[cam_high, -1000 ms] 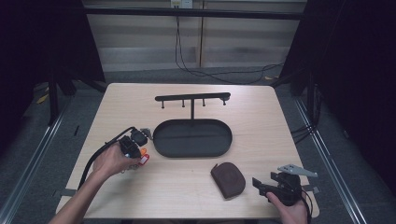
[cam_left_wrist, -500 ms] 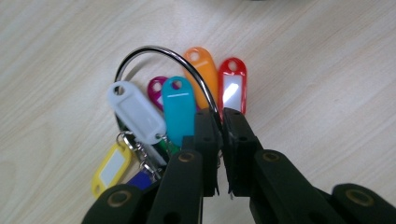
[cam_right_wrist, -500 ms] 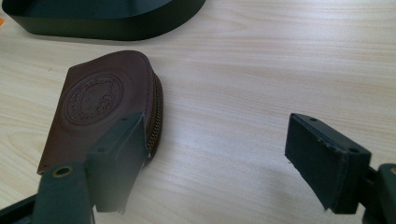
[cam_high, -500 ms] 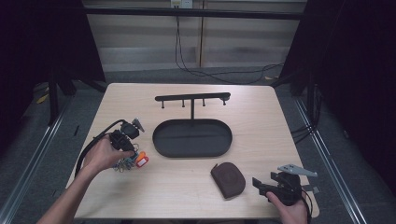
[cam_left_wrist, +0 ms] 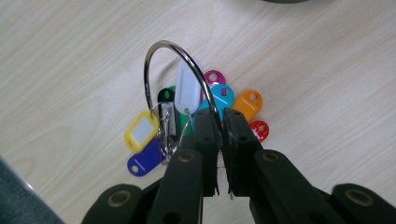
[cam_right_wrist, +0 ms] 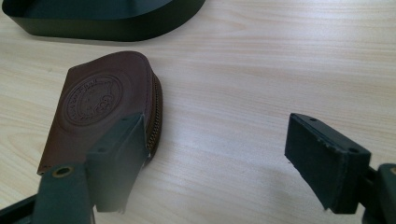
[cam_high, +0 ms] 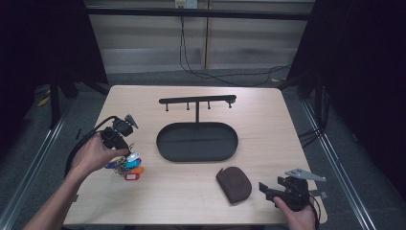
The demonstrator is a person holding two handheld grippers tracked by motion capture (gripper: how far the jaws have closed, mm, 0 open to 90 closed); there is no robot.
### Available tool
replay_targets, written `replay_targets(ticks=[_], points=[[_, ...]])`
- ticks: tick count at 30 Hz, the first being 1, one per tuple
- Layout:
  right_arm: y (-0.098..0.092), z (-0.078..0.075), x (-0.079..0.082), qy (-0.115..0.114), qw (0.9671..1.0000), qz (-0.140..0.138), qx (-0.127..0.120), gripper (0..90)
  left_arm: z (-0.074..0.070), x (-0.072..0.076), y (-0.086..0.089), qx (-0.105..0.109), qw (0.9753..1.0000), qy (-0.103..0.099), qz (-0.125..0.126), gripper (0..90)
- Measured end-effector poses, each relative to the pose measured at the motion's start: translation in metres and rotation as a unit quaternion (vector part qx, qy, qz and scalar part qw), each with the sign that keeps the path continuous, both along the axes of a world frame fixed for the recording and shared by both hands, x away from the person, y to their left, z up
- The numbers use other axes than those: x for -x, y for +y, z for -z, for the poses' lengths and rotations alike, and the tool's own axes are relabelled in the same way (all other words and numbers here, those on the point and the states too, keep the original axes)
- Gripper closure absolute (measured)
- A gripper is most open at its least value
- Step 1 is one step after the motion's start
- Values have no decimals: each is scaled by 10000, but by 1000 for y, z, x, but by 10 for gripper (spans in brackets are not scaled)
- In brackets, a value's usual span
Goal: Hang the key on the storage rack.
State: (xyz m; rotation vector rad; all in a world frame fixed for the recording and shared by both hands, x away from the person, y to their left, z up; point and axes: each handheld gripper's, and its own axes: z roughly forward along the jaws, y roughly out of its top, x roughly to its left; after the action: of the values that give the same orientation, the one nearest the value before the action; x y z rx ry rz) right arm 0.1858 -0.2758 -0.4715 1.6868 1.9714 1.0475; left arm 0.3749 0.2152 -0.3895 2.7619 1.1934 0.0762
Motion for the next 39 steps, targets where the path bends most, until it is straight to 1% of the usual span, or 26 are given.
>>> replay_targets(ticks=[3, 5, 7, 12, 15, 16, 17, 18, 20, 24, 28, 31, 34, 36, 38, 39], points=[[0, 0, 0, -2, 10000, -3, 0, 205, -9, 0, 6, -26, 10000, -95, -8, 853], [0, 0, 0, -7, 10000, 1, 4, 205, -14, 1, 9, 5, 9999, -101, -35, 854], [0, 0, 0, -2, 10000, 1, 4, 205, -19, 1, 13, 20, 9999, -155, -70, 854], [0, 0, 0, -5, 10000, 8, 5, 205, -28, 1, 20, 132, 9998, -121, -61, 854], [0, 0, 0, -3, 10000, 4, 5, 205, -36, 2, 23, 125, 9998, -131, -35, 854], [0, 0, 0, -7, 10000, 5, 7, 205, -37, 2, 24, 130, 9998, -172, -37, 854], [0, 0, 0, -4, 10000, 5, 7, 205, -39, 2, 24, 167, 9997, -150, -44, 854], [0, 0, 0, 3, 10000, 7, 3, 205, -41, 2, 25, 125, 9998, -152, -16, 854], [0, 0, 0, -6, 10000, 7, 9, 205, -46, 3, 26, 112, 9998, -156, -40, 854], [0, 0, 0, -4, 10000, 16, 15, 205, -54, 4, 30, 172, 9996, -155, -140, 854], [0, 0, 0, -7, 10000, 14, 18, 205, -60, 5, 32, 127, 9996, -141, -220, 855], [0, 0, 0, -4, 10000, 13, 11, 205, -64, 4, 32, 89, 9997, -85, -210, 854], [0, 0, 0, 9, 10000, 10, 10, 205, -68, 4, 30, 167, 9996, -5, -215, 855], [0, 0, 0, 7, 10000, 11, 8, 205, -71, 4, 29, 174, 9996, 38, -205, 854], [0, 0, 0, 1, 10000, 10, 11, 205, -77, 5, 26, 178, 9998, 51, -100, 855], [0, 0, 0, 3, 10000, 10, 12, 205, -79, 6, 25, 161, 9998, 7, -82, 855]])
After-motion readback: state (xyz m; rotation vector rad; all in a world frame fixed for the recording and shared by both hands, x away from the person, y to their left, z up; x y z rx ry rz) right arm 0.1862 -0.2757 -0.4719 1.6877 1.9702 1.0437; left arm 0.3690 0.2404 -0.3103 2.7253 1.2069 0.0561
